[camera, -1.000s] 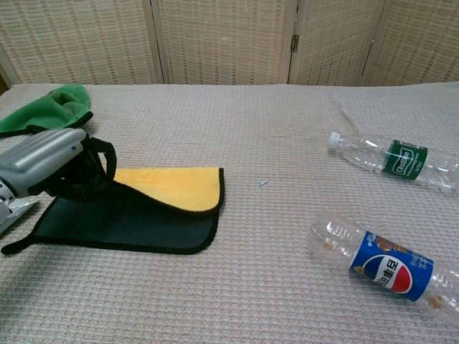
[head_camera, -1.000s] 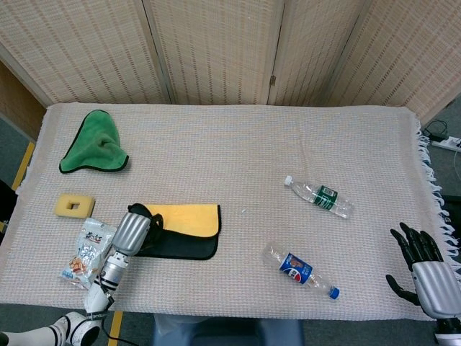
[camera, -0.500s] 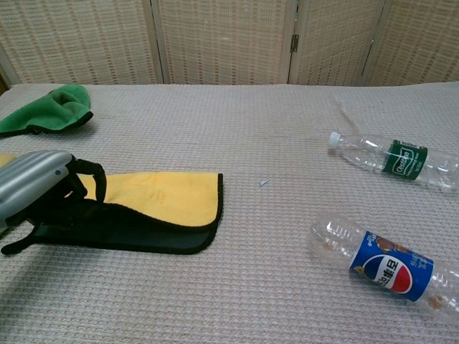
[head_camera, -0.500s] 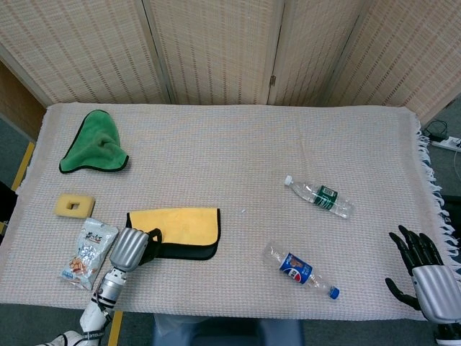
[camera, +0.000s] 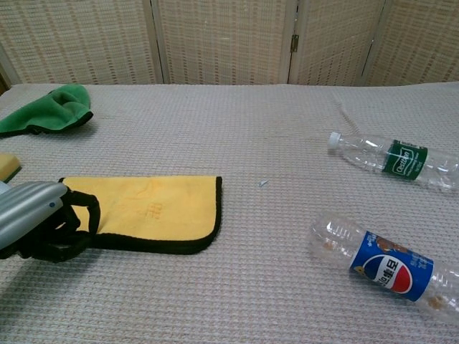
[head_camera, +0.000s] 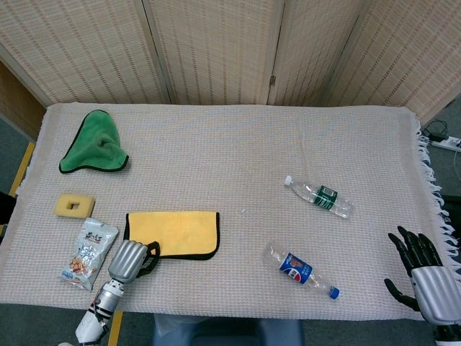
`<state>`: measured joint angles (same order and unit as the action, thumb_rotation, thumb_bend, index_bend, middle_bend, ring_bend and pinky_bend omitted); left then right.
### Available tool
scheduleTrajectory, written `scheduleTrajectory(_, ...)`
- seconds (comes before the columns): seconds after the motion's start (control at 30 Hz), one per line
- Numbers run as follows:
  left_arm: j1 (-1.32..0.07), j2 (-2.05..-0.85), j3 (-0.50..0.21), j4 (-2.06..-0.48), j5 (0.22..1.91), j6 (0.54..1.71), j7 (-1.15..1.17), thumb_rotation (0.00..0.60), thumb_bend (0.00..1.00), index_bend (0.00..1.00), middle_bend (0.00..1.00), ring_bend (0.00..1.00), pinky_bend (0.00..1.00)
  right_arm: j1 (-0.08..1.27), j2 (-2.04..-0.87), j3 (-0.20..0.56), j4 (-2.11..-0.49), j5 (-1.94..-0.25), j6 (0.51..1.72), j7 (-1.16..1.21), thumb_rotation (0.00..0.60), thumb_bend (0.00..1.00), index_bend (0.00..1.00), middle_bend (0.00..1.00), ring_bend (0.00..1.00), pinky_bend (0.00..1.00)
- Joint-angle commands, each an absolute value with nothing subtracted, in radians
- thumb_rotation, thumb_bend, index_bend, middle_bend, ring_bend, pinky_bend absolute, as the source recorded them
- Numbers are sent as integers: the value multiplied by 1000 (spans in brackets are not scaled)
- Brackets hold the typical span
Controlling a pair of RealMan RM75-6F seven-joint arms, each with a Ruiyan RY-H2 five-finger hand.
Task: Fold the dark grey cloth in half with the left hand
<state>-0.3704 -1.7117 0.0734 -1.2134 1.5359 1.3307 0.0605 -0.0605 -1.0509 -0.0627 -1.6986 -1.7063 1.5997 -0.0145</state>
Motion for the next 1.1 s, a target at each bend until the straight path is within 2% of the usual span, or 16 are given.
scheduleTrajectory(0.03, -367, -1705, 76, -1216, 1542, 1327, 60, 600, 579, 417, 1000, 1000, 1000, -60, -1050, -63, -1698, -1705, 1598, -13, 600, 348, 0, 0, 0, 0)
scheduleTrajectory(0.13, -364, -1693, 77, -1228, 1546, 1322, 64, 600, 526, 322, 1000, 1000, 1000, -60, -1050, -62, -1698, -1706, 1599, -13, 600, 347, 0, 0, 0, 0)
scheduleTrajectory(0.2, -361, -1678, 78, -1242, 1545, 1317, 73, 600, 504, 297, 1000, 1000, 1000, -60, -1050, -62, -1698, -1706, 1599, -13, 600, 346, 0, 0, 0, 0)
scheduleTrajectory(0.43, -330, -1600, 96, -1349, 1561, 1344, 77, 600, 500, 292, 1000, 1000, 1000, -60, -1049, -60, -1697, -1704, 1601, -7, 600, 347, 0, 0, 0, 0)
scheduleTrajectory(0.7, -339, -1486, 123, -1611, 1566, 1281, 129, 600, 500, 269, 1000, 1000, 1000, -59, -1044, -66, -1698, -1714, 1601, 5, 600, 347, 0, 0, 0, 0)
scheduleTrajectory(0.97, -395, -1523, 65, -1669, 1495, 1161, 227, 600, 513, 149, 1000, 1000, 1000, -62, -1040, -70, -1698, -1727, 1609, 17, 600, 347, 0, 0, 0, 0)
scheduleTrajectory(1.1, -434, -1553, 29, -1678, 1444, 1091, 263, 600, 531, 127, 1000, 1000, 1000, -60, -1036, -69, -1697, -1720, 1605, 29, 600, 347, 0, 0, 0, 0)
